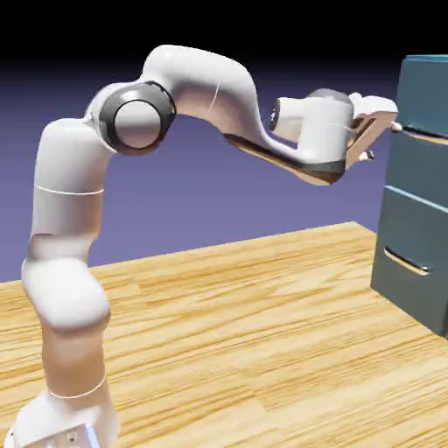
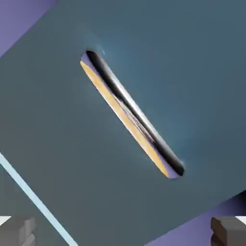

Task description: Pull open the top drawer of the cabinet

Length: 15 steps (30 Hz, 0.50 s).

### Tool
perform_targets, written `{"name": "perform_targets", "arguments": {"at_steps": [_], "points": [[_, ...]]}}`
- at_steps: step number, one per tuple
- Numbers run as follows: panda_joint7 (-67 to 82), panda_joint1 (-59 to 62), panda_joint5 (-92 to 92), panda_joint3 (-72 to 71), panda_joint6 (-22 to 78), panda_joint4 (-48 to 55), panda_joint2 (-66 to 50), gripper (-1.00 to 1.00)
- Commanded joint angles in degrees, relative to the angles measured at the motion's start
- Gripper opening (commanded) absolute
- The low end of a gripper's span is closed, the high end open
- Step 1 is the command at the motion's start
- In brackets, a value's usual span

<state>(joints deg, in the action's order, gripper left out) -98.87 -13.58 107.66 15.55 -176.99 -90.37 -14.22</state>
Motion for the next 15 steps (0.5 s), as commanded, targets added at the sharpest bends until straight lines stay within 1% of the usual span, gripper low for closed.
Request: {"name": "perform_targets", "arguments": {"at_steps": [1,15], "points": [[-1.31,-0.3,2.5,0.36,-0.07,1.64,-1.09,0.0],[-19.59,-4.48,37.38,5.4,-1.04,24.52,-16.28,0.0]]}}
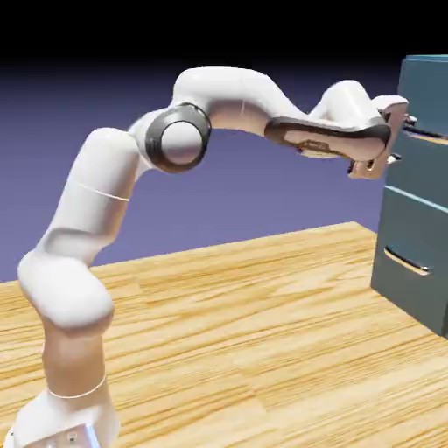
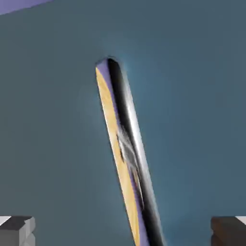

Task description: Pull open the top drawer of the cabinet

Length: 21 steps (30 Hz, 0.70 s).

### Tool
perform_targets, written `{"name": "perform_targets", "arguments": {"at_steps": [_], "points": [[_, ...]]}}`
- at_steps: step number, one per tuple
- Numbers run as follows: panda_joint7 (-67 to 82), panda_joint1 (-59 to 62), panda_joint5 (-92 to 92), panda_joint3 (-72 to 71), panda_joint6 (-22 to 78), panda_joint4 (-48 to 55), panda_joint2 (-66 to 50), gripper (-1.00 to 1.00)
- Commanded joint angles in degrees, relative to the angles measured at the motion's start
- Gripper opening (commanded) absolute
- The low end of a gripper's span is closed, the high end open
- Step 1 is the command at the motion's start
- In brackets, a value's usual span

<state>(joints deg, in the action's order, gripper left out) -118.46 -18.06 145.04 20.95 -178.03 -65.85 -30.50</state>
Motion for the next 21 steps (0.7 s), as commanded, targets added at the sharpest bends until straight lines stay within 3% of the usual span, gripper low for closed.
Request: {"name": "perform_targets", "arguments": {"at_steps": [1,6,21], "points": [[-1.31,-0.3,2.5,0.36,-0.07,1.64,-1.09,0.0],[-6.05,-1.38,11.55,1.67,-0.32,7.58,-5.03,0.0],[31.32,10.7,-16.97,-13.39,-0.73,18.17,-13.51,0.0]]}}
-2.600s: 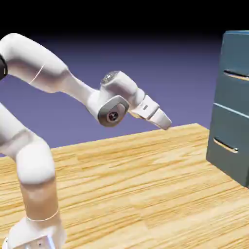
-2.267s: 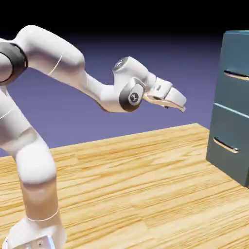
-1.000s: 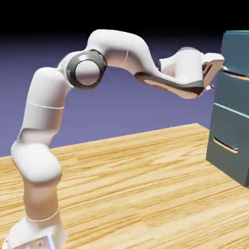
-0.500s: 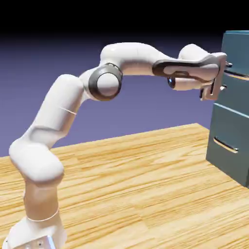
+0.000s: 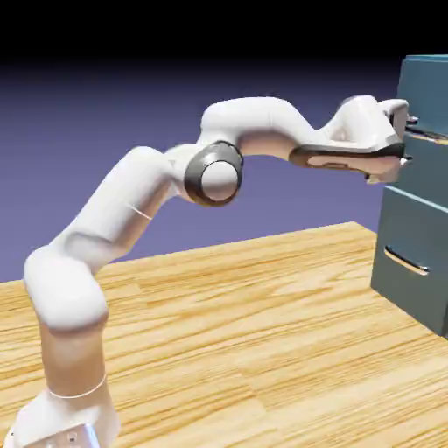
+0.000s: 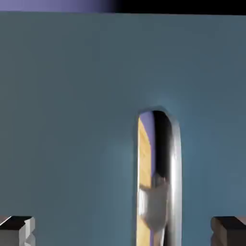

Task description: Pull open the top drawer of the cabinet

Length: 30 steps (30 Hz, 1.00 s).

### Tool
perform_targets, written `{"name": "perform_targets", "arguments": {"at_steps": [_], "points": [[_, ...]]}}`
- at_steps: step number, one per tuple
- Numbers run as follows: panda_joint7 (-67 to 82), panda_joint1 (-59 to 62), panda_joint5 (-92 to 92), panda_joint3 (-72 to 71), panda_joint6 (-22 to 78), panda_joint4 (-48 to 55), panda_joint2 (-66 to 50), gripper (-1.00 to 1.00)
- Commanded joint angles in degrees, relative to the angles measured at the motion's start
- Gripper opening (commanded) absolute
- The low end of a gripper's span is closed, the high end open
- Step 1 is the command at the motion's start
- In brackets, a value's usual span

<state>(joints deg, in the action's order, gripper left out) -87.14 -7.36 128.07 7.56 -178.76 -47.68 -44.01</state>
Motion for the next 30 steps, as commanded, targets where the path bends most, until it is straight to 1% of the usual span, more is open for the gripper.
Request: {"name": "perform_targets", "arguments": {"at_steps": [1,10,11,12,19,24,30], "points": [[2.49,0.81,-1.9,-1.01,-0.03,0.71,-0.57,0.0],[24.14,7.81,-18.42,-9.73,-0.27,6.85,-5.48,0.0],[24.14,7.81,-18.43,-9.73,-0.27,6.85,-5.48,-1.0],[24.14,7.81,-18.43,-9.73,-0.27,6.85,-5.48,-1.0],[7.27,7.35,-1.2,-10.52,1.4,-0.63,0.78,-1.0],[-2.96,8.7,10.82,-14.14,4.67,-9.94,7.25,-1.0],[-11.32,10.66,19.7,-17.47,8.86,-22.39,15.6,-1.0]]}}
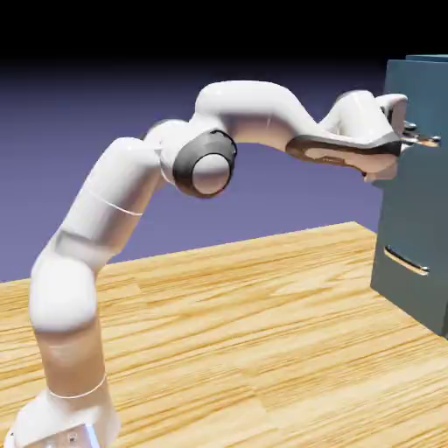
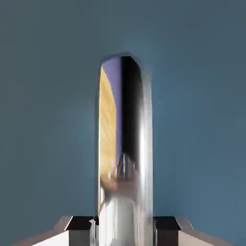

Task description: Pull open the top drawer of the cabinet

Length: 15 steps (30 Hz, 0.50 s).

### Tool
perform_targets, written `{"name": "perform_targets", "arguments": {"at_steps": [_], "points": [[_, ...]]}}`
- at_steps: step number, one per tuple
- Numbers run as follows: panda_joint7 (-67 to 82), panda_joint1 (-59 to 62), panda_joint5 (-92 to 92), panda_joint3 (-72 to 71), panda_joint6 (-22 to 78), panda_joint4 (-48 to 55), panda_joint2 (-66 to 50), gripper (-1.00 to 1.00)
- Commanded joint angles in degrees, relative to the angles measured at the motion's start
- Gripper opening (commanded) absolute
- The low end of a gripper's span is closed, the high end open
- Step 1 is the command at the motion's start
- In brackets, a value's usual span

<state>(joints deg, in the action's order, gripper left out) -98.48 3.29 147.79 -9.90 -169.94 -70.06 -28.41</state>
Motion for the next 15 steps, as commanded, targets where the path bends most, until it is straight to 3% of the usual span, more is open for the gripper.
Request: {"name": "perform_targets", "arguments": {"at_steps": [1,15], "points": [[-1.11,0.31,1.03,-0.4,0.7,-2.09,1.41,-1.0],[-13.64,2.62,9.51,-2.93,7.91,-31.15,22.97,-1.0]]}}
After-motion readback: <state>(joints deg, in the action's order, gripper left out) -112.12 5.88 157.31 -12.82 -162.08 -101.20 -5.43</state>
